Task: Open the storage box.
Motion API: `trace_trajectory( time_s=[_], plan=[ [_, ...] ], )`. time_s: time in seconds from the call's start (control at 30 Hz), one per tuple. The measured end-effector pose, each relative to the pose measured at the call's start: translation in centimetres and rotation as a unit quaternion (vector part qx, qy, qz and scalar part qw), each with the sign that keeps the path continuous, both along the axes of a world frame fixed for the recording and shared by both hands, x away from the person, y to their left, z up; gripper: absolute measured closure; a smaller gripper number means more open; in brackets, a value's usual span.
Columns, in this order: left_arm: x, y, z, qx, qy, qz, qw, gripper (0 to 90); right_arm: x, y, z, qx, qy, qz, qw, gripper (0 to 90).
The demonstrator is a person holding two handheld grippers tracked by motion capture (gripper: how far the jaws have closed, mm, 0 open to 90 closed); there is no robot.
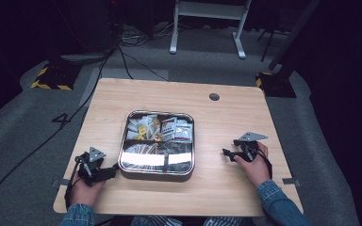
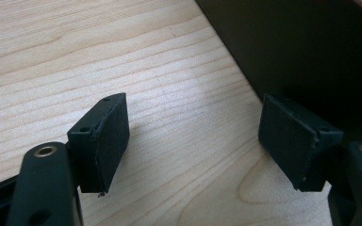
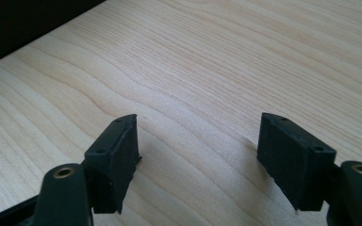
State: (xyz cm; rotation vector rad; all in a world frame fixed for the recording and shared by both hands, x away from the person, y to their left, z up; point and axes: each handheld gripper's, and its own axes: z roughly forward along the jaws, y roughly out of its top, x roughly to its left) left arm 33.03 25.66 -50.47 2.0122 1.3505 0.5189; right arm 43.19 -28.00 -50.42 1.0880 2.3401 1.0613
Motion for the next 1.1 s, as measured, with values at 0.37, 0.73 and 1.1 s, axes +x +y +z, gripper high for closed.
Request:
trace_trajectory(
  time_s=[0.37, 0.73, 1.1],
  plan=[
    [0.1, 0.0, 0.0, 0.0, 0.0, -0.002, 1.0, 25.7, -0.1, 0.0, 0.0, -0.001, 0.0, -0.002, 1.0, 29.9],
    [0.1, 0.0, 0.0, 0.0, 0.0, -0.002, 1.0, 25.7, -0.1, -0.1, 0.0, 0.001, 0.002, -0.002, 1.0, 30.0],
    [-0.1, 0.0, 0.0, 0.001, 0.0, -0.002, 1.0, 25.7, -0.1, 0.7, 4.1, 0.067, -0.009, 0.022, 0.9975, 32.9]
  ],
)
